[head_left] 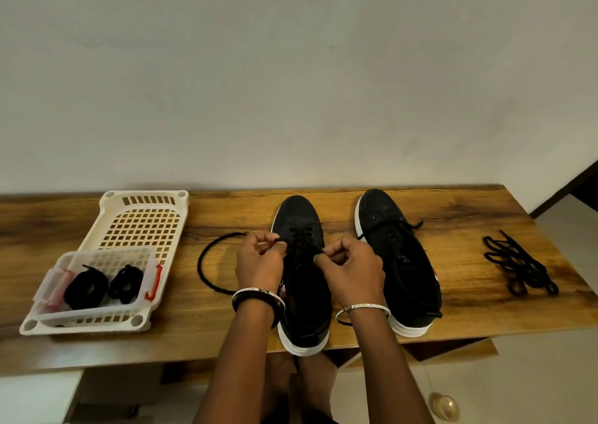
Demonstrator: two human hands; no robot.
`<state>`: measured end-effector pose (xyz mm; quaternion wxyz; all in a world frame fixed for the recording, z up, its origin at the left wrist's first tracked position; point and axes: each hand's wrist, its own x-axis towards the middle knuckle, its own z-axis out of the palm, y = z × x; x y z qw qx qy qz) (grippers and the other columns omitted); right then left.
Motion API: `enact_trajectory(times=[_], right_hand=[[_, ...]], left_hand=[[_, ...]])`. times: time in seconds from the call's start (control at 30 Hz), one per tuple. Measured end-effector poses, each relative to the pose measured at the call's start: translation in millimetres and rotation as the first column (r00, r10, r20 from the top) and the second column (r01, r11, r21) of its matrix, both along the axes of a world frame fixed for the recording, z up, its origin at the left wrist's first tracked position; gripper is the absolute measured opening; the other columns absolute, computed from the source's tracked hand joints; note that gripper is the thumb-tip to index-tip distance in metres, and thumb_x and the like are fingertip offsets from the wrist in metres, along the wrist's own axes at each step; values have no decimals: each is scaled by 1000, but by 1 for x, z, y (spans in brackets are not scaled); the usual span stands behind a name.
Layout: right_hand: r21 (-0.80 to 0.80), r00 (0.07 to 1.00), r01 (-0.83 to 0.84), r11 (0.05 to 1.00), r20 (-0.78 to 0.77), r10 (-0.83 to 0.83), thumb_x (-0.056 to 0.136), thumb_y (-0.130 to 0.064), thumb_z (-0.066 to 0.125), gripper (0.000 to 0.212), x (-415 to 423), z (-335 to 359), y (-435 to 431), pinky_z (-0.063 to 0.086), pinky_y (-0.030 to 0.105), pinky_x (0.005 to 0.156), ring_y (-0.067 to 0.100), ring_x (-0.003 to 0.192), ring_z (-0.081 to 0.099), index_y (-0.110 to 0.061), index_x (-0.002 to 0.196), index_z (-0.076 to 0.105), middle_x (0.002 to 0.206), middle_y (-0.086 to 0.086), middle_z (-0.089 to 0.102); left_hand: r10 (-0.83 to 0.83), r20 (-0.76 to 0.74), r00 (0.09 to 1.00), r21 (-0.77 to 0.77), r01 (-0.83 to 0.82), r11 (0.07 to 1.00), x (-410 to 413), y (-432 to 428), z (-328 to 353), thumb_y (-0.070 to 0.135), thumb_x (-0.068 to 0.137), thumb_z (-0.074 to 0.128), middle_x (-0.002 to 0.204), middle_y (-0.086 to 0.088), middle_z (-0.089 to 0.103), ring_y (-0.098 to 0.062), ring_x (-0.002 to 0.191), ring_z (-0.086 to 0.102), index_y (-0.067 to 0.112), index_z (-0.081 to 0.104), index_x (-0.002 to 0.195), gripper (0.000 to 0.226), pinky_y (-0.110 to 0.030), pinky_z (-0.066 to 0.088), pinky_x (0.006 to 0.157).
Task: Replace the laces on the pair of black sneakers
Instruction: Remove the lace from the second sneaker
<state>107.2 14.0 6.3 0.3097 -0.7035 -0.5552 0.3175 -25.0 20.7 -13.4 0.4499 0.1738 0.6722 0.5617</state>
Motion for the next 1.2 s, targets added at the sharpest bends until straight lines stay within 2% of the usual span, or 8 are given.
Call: enact_trajectory(times=[0.1,0.2,0.53,0.73,0.83,0.97,1.1,1.2], right_hand=[[1,1000,5,1000,-6,-5,80,-25,79,12,-1,0,0,40,16,57,-1,67,61,-26,75,68,70,-13,67],[6,1000,5,1000,2,-5,80,-25,78,11,-1,0,0,41,17,57,0,67,61,-25,76,67,71,-12,67],[-6,1000,10,1000,-15,-11,79,-25,78,12,-1,0,0,40,17,57,0,67,61,-25,75,67,72,-12,67],[-18,998,23,1000,-63,-24,80,-27,79,12,1,0,1,40,18,56,2,67,62,-24,75,68,72,-11,68],[-19,997,26,999,-69,-27,80,-25,79,13,1,-1,1,39,17,56,2,67,62,-24,74,68,72,-11,67],[-24,996,31,999,-82,-33,79,-24,79,13,0,-1,1,37,16,55,3,66,61,-23,73,68,71,-10,67],[-36,996,32,999,-88,-35,80,-25,78,12,0,0,1,38,18,57,3,67,62,-24,73,68,72,-10,67],[-37,996,33,999,-84,-36,80,-25,78,13,0,-1,2,40,20,59,4,68,63,-25,73,67,72,-10,68]], left_hand=[[-111,-529,841,114,201,973,5,-8,16,7,78,66,96,12,66,-14,94,64,29,63,89,25,-32,51,77],[-283,-864,417,-104,403,909,10,-13,24,29,76,66,105,20,56,-6,108,47,39,62,90,18,-34,35,90],[-415,-907,70,-361,379,852,12,-16,28,37,89,64,119,19,53,-9,125,39,39,67,103,15,-36,26,102],[-310,-791,528,-96,394,914,5,-11,16,32,79,77,94,18,64,-7,98,58,35,65,76,13,-38,45,88],[-187,-173,967,90,205,975,-1,-9,28,15,83,76,84,6,71,-13,84,66,22,69,79,11,-29,51,71],[53,452,890,-140,12,990,-22,-9,27,20,95,62,87,2,70,-15,88,64,18,64,90,6,-34,47,82],[-10,-232,973,-267,-54,962,-24,-7,13,18,82,72,110,-2,69,-21,95,61,17,65,104,23,-41,50,87],[-57,-717,695,30,113,993,-16,-10,22,16,75,72,111,10,63,-19,108,55,31,62,106,35,-45,48,90]])
